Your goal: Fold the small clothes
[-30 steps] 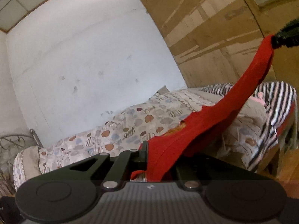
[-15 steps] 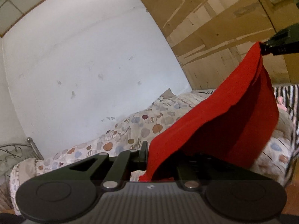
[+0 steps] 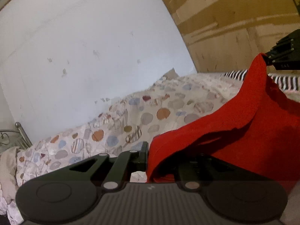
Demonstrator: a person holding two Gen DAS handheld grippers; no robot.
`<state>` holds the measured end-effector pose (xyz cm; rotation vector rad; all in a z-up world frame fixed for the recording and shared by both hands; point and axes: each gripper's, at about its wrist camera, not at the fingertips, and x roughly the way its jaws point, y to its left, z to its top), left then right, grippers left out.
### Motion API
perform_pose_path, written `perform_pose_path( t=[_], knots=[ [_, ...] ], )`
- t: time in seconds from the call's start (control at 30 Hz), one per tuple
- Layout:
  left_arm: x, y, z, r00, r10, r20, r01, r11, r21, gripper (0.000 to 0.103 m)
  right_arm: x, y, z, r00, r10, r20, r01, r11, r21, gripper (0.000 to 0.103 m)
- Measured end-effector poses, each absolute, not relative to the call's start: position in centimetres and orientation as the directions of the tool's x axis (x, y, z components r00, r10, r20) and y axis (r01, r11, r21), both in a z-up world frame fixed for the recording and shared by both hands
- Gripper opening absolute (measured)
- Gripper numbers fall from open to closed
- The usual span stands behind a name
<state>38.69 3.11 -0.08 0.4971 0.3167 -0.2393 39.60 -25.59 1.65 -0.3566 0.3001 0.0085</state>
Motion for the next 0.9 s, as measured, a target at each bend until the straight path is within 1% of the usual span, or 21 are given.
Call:
perform_pose_path(
  t=[0.17,0.3,0.4,0.47,0.5,0.53,0.57,0.6,0.67,0.73,0.83,0.87,0.9],
  knots=[
    [43.3,4.0,-2.8,0.884,-0.14,-0.446,0.32,0.876,0.36,0.01,44.5,-25.3,-2.0,0.935,-0.032,-0.352,-0.09,0.941,-0.325,0.007],
    [46.1,5.4,-4.7,0.836,-0.155,-0.527,0.333,0.905,0.263,0.011,47.0,-24.8,-4.4,0.919,-0.033,-0.392,-0.099,0.945,-0.313,0.008],
    [47.6,6.6,-5.5,0.806,-0.164,-0.569,0.326,0.925,0.195,0.023,48.0,-24.7,-5.6,0.904,-0.044,-0.424,-0.1,0.945,-0.31,0.01],
    [48.2,7.2,-5.7,0.801,-0.167,-0.575,0.318,0.932,0.172,0.036,48.5,-24.6,-6.2,0.896,-0.053,-0.44,-0.094,0.947,-0.307,0.012],
    [48.3,7.5,-5.8,0.802,-0.163,-0.575,0.312,0.935,0.169,0.039,48.6,-24.6,-6.4,0.893,-0.056,-0.447,-0.092,0.949,-0.303,0.016],
    [48.5,7.7,-5.8,0.801,-0.158,-0.577,0.305,0.938,0.167,0.047,48.6,-24.7,-6.6,0.89,-0.062,-0.451,-0.086,0.95,-0.301,0.021],
    [48.8,7.9,-5.9,0.798,-0.156,-0.582,0.301,0.94,0.16,0.052,48.7,-24.8,-6.8,0.888,-0.071,-0.454,-0.078,0.951,-0.3,0.022],
    [49.0,8.0,-5.8,0.792,-0.16,-0.589,0.3,0.943,0.147,0.054,48.8,-25.0,-7.0,0.886,-0.078,-0.457,-0.069,0.953,-0.296,0.022],
    [49.7,8.9,-5.7,0.771,-0.19,-0.608,0.292,0.954,0.072,0.055,49.0,-25.6,-7.2,0.879,-0.084,-0.47,-0.053,0.961,-0.272,0.022],
    [50.4,9.8,-5.5,0.747,-0.236,-0.622,0.277,0.96,-0.032,0.055,49.1,-26.1,-7.5,0.87,-0.088,-0.485,-0.039,0.968,-0.248,0.026],
    [51.7,11.1,-5.6,0.727,-0.281,-0.626,0.244,0.959,-0.147,0.055,49.0,-26.7,-8.0,0.859,-0.088,-0.504,-0.027,0.976,-0.216,0.038],
    [52.0,11.3,-5.7,0.725,-0.284,-0.627,0.239,0.958,-0.158,0.056,48.8,-26.9,-8.2,0.857,-0.083,-0.509,-0.025,0.979,-0.202,0.041],
    [52.2,11.4,-5.8,0.723,-0.285,-0.63,0.238,0.958,-0.16,0.057,48.7,-27.1,-8.2,0.855,-0.077,-0.513,-0.026,0.982,-0.189,0.047]
  ],
)
